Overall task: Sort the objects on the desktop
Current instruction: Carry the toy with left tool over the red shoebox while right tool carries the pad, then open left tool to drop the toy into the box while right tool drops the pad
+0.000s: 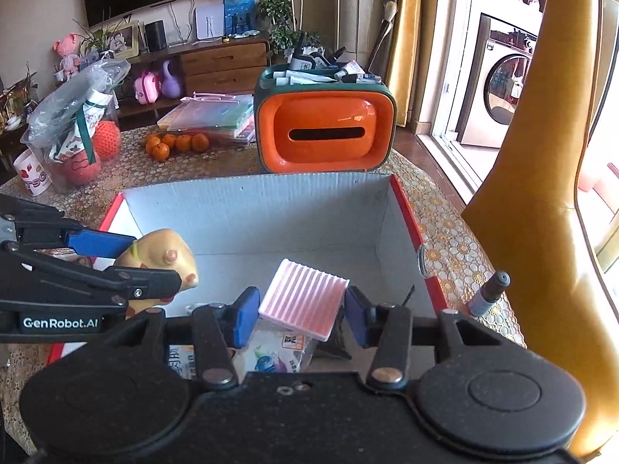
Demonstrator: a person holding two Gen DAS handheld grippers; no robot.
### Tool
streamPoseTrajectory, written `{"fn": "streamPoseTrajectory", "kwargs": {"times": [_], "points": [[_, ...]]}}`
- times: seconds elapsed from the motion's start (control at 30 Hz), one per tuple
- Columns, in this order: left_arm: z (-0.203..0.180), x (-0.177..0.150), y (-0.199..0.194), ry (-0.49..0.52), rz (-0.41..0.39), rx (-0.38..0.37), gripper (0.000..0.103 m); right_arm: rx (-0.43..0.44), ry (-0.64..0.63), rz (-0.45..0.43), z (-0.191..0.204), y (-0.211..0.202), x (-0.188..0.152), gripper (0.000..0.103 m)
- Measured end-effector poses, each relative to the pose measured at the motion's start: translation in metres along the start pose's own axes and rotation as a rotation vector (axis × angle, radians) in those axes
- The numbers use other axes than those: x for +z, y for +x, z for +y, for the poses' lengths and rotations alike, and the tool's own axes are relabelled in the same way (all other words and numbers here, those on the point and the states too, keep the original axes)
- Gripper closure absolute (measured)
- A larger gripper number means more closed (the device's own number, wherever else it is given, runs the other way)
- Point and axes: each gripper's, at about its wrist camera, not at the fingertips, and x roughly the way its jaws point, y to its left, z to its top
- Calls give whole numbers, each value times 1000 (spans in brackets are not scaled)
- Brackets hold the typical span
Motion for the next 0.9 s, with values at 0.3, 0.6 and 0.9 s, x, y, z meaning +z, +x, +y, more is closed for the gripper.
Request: {"fn": "streamPoseTrajectory", "kwargs": {"times": [0.3,0.6,0.9], "points": [[2,9,35,24,51,17,56,-21,-42,86,-5,45,7,56],[2,12,58,49,110,26,56,-43,-87,182,-5,72,8,56],[2,13,71,48,167,27,55,-35,-129,214,-1,73,6,56]]}}
